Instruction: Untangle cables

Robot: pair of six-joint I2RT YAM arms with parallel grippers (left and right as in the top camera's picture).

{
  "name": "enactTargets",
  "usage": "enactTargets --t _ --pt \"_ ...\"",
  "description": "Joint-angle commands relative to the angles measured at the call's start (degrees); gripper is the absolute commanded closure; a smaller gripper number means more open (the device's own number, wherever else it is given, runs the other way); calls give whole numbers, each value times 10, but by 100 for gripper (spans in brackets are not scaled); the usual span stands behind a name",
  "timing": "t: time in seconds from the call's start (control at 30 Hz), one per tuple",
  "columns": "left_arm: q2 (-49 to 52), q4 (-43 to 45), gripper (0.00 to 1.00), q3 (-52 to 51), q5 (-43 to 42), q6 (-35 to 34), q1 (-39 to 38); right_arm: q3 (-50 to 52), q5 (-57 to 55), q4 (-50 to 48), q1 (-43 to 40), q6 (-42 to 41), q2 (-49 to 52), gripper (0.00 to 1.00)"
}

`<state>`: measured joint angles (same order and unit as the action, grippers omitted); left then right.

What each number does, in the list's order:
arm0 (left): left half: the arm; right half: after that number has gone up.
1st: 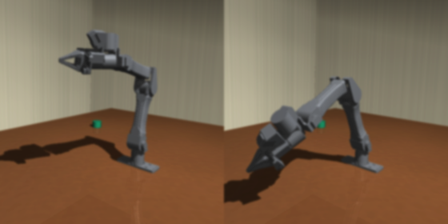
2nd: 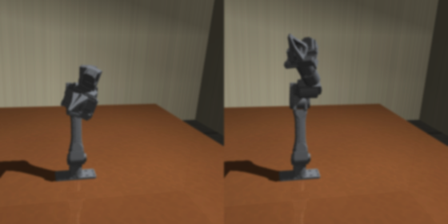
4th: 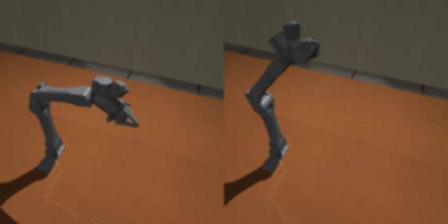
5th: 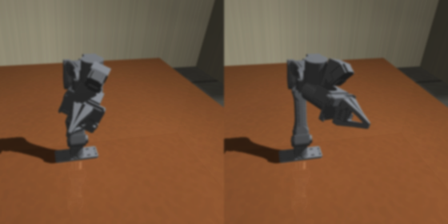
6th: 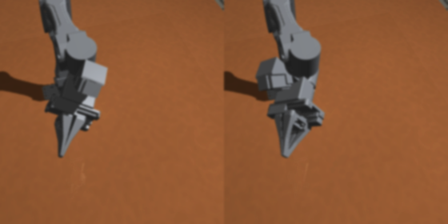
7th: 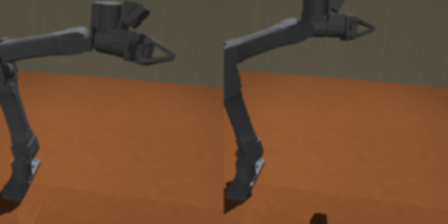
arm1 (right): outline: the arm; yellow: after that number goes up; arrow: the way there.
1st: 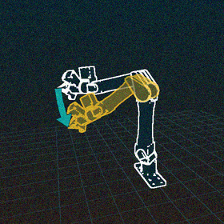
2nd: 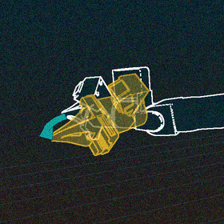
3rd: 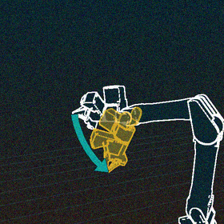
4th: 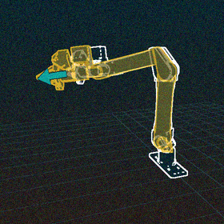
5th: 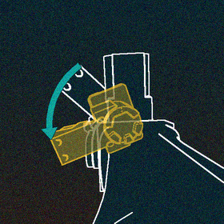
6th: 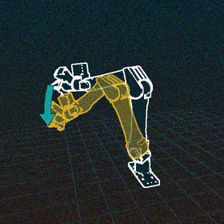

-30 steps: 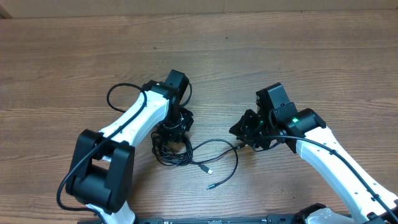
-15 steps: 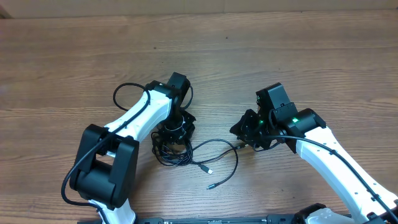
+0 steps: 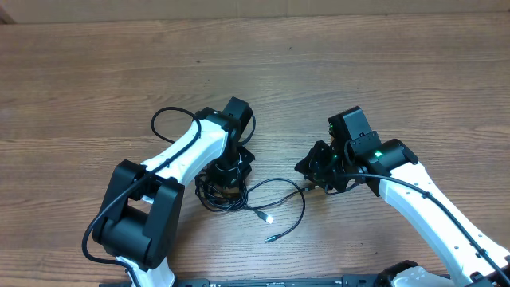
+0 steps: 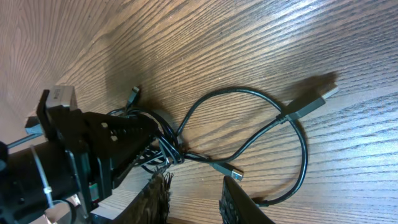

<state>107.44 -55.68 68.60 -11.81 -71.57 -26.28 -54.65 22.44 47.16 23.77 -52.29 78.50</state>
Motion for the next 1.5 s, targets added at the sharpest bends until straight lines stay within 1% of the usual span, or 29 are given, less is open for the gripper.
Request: enactTargets --t 0.0,0.07,0.17,0.23,0.4,0.47,0.5,0.63,0.73,0.83,0.93,0.97,1.03,1.07,1.1,1.17,1.23,1.37,1.47 --pt "9 10 83 -17 17 2 -9 -12 -5 -1 3 2 1 73" --pt "9 17 84 -26 17 -7 -12 -12 -5 -1 3 2 1 73" --pt "9 42 89 -48 17 -9 -13 -12 -5 -1 3 2 1 73" --pt "9 54 95 -55 17 -8 -13 -12 -5 -1 3 2 1 73" --pt "9 61 96 -54 26 -5 -12 -12 -5 -1 3 2 1 73" --pt "6 60 96 -43 35 21 -7 -12 -5 -1 3 2 1 73" --pt "3 58 96 -33 34 46 -3 -12 -5 -1 3 2 1 73" --pt "-27 7 96 54 32 145 15 -12 -5 -1 3 2 1 73" --pt "-51 -21 95 108 18 202 16 -12 -5 -1 3 3 1 73" --pt "-83 -43 96 151 1 277 15 -12 10 -1 3 40 1 75" --pt "-117 -41 96 157 -33 336 15 -12 42 -3 3 98 1 74" --pt "-125 -43 96 157 -35 342 15 -12 50 -7 3 109 1 71" --pt "-131 -45 96 157 -59 351 15 -12 69 -24 3 121 1 64" --pt "-131 -43 96 157 -94 373 15 -12 79 -41 3 121 1 63" --pt "-131 -43 96 157 -106 382 15 -12 86 -50 3 121 1 63" --pt "-131 -43 96 157 -162 440 15 -12 107 -98 3 121 1 62" --pt "-131 -43 96 157 -185 480 15 -12 114 -127 3 121 1 58" --pt "-131 -43 96 157 -207 510 15 -12 117 -145 3 121 1 57" --pt "-131 -43 96 157 -208 523 15 -12 122 -146 3 121 1 57"
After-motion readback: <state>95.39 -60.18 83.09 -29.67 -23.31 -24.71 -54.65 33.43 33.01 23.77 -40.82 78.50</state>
